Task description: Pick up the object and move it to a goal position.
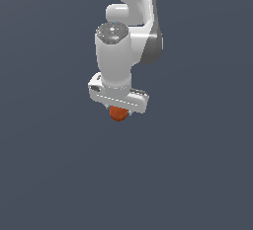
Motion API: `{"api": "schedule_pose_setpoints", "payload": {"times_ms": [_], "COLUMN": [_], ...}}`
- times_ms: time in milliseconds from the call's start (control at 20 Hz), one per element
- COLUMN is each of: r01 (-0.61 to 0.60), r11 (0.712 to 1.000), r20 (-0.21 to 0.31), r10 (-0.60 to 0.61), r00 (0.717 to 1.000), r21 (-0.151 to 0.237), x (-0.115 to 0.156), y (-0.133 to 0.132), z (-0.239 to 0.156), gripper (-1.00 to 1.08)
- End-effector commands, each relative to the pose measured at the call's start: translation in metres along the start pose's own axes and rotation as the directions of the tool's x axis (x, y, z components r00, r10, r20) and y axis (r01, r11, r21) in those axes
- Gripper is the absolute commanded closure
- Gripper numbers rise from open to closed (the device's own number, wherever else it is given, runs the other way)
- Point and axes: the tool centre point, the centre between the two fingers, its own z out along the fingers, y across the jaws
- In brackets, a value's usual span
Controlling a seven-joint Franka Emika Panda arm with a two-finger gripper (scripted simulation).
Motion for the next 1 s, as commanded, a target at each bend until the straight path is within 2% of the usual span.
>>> {"api": "schedule_pose_setpoints", "payload": {"times_ms": [0, 550, 950], "r01": [0.0, 0.0, 0.001], "r11": [1.0, 1.0, 1.0], "r20": [-0.002, -0.002, -0.002], "r10": [0.0, 0.0, -0.001], "r00": [1.0, 1.0, 1.0], "r21": [0.001, 0.001, -0.001], "x": [0.007, 0.036, 0.054], "y": [0.015, 0.076, 0.108], "z": [-0.029, -0.142, -0.202], "gripper": [1.08, 1.08, 1.08]}}
